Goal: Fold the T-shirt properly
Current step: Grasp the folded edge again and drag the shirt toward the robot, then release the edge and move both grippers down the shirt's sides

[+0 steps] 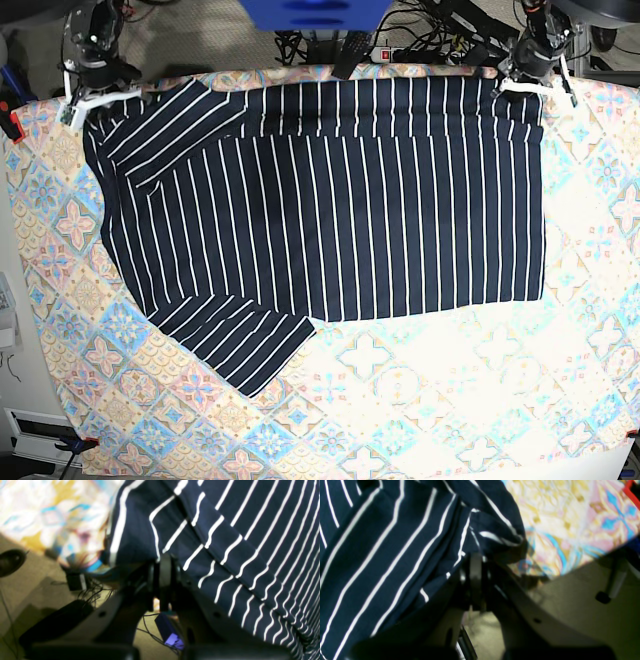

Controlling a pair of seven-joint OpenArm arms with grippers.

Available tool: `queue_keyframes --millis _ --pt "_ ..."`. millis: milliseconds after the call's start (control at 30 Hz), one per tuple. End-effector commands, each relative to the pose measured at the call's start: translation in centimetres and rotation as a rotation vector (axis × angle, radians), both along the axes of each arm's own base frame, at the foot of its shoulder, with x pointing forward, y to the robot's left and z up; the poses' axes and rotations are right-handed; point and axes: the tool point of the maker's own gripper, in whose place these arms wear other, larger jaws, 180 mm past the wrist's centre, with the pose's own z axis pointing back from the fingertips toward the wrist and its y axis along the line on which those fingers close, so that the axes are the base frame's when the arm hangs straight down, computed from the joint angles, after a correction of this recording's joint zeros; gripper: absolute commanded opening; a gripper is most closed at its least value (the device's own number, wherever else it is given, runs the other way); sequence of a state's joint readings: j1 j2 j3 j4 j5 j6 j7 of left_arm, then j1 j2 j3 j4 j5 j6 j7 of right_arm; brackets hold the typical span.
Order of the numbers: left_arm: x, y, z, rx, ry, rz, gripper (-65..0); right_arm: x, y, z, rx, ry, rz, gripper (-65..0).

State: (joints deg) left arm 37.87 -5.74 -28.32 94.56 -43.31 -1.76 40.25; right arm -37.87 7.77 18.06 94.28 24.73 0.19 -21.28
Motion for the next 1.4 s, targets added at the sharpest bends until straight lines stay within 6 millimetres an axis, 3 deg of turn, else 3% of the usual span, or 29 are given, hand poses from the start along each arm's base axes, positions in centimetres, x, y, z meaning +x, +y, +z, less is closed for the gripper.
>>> queue_keyframes --millis 0,67,367,533,633,800,933,1167,1367 --pt "0.2 0.8 0.7 0.03 -0.019 -0.005 -65.0 0.3 -0.9 1.2 -0.036 -0.029 0.005 -65.0" --pt "-0.5 0.8 0.6 0.03 -0.002 -0.006 -65.0 -0.1 -0.8 1.2 -0.036 -0.021 0.006 -65.0" --pt "-0.6 0.8 0.5 0.03 0.002 -0.007 -64.3 -0.2 -1.0 1.2 -0.045 -0.019 0.006 -64.4" --pt "-0.7 0.4 0.7 0.016 0.02 -0.027 -48.0 -0.9 -2.9 1.9 -0.076 -0.021 -0.043 -57.9" --pt "-0.6 0.6 1.7 0.006 0.032 -0.033 -42.1 -1.0 -3.6 2.2 -0.088 -0.025 -0.056 -56.7" --pt "-0.1 1.2 2.9 0.024 0.015 -0.035 -42.2 -1.4 -5.3 3.0 -0.118 -0.035 -0.098 -56.7" --pt "1.6 2.6 5.2 0.077 -0.057 -0.019 -42.2 -1.5 -6.4 3.8 -0.141 -0.049 -0.121 -56.7" --pt "7.2 3.0 7.8 0.105 -0.199 -0.024 -41.7 4.3 -6.4 7.3 -0.183 -0.192 -0.07 -56.7" --pt "11.8 3.6 8.4 0.155 -0.225 -0.04 -41.7 10.3 -3.2 8.1 -0.217 -0.25 0.08 -56.8"
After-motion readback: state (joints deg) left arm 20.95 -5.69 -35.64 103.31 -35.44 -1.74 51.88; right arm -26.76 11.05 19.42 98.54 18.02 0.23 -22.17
